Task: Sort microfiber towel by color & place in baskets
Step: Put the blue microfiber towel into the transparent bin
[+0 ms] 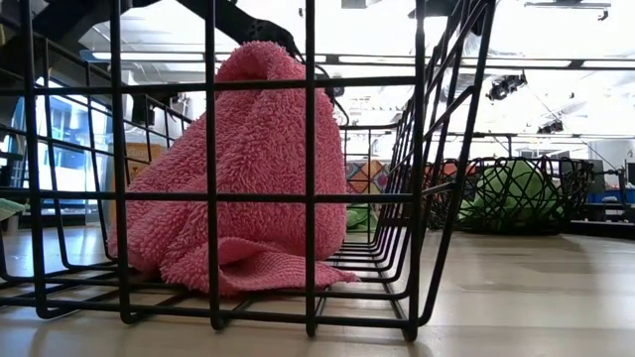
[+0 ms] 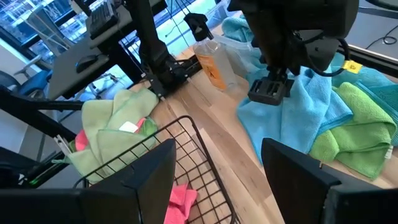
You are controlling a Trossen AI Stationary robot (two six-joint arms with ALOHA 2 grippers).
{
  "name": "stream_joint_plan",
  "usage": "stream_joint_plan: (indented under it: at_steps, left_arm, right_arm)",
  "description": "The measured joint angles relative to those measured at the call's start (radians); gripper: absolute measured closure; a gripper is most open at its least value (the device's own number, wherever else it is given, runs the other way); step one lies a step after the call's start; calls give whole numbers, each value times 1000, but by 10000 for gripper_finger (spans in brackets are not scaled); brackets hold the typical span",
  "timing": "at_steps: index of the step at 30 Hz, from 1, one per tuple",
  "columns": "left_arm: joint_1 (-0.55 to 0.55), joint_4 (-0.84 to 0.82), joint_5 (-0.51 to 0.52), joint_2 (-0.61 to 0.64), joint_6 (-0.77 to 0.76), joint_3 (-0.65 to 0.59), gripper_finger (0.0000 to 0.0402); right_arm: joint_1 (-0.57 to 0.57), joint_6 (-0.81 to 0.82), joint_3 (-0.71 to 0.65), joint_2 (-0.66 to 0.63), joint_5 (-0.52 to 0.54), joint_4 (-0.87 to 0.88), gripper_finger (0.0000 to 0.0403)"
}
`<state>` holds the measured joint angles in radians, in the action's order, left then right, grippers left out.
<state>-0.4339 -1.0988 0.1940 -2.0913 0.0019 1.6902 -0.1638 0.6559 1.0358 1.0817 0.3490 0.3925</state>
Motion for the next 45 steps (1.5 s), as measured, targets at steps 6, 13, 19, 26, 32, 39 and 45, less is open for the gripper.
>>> stream_joint_plan:
  at_steps: [6, 13, 19, 26, 32, 39, 45]
  left_arm:
    - [0, 45, -2, -7, 4, 0, 158]
    - [1, 27, -2, -7, 33, 0, 244]
    - [1, 0, -40, 3, 37, -1, 387]
    - [1, 1, -62, 159, 43, -1, 400]
    - [8, 52, -88, 374, 46, -1, 401]
    - [40, 128, -91, 608, 60, -1, 401]
    - [88, 211, -140, 775, 62, 0, 401]
  right_arm:
    - [0, 2, 0, 0, 0, -1, 171]
    - [0, 2, 1, 12, 2, -7, 171]
    - [0, 2, 1, 39, -13, -9, 171]
    - [0, -33, 1, 42, -27, -86, 171]
    - [1, -167, 1, 32, -26, -272, 171]
    - [5, -258, 1, 25, -27, -390, 171]
    - [19, -315, 1, 24, -26, -474, 171]
